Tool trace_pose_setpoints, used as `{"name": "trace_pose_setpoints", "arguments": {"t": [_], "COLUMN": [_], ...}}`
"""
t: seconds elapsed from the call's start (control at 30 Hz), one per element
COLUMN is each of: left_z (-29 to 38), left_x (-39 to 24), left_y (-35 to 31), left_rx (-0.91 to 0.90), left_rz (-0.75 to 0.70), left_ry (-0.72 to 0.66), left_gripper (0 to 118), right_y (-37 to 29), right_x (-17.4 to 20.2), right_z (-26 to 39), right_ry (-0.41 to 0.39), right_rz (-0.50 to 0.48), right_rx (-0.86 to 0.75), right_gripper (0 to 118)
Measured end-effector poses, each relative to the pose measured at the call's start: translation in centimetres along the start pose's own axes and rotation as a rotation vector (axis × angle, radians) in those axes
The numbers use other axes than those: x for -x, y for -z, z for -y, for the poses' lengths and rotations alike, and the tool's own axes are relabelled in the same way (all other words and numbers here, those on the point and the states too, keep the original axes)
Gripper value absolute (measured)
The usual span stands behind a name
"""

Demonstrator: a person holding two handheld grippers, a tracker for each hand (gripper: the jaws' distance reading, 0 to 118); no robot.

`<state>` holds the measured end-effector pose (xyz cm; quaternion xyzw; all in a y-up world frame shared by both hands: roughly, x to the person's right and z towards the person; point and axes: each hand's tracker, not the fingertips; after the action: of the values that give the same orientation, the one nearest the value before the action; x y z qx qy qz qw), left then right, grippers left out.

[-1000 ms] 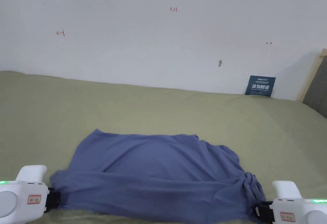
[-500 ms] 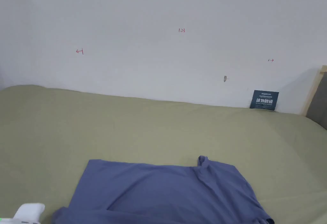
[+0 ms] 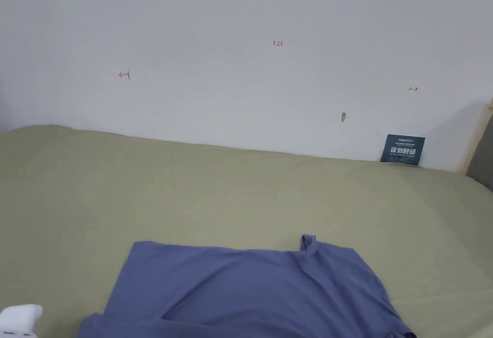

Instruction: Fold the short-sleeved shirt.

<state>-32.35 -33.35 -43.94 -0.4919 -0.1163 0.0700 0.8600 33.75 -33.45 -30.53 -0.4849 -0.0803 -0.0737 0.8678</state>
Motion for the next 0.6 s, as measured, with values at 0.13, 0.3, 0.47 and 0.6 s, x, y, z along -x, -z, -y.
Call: {"name": "trace_pose_setpoints", "arguments": {"t": [0.13, 0.3, 0.47, 0.6], "left_z": [-3.4, -8.8, -16.0, -21.8], "left_x": [-1.8, -5.0, -6.2, -6.2], "left_y": [-1.5, 1.0, 6.7, 12.7], "left_rx": [-0.074, -0.109, -0.066, -0.016], "left_rz": [0.001, 0.014, 0.04, -0.05], "left_ry": [0.001, 0.041, 0.047, 0.08], "left_gripper": [84, 0, 0, 64], "right_y": [-1.7, 0.5, 4.6, 6.9], "right_x": [1.0, 4.0, 6.2, 6.9], "right_z": [-3.3, -8.5, -14.4, -17.9], "right_ry": [0.113, 0.098, 0.021, -0.02], "right_rz": [-0.033, -0.049, -0.042, -0.028], "right_rx": [-0.096, -0.128, -0.098, -0.096], "right_gripper": [87, 0, 0, 0]}}
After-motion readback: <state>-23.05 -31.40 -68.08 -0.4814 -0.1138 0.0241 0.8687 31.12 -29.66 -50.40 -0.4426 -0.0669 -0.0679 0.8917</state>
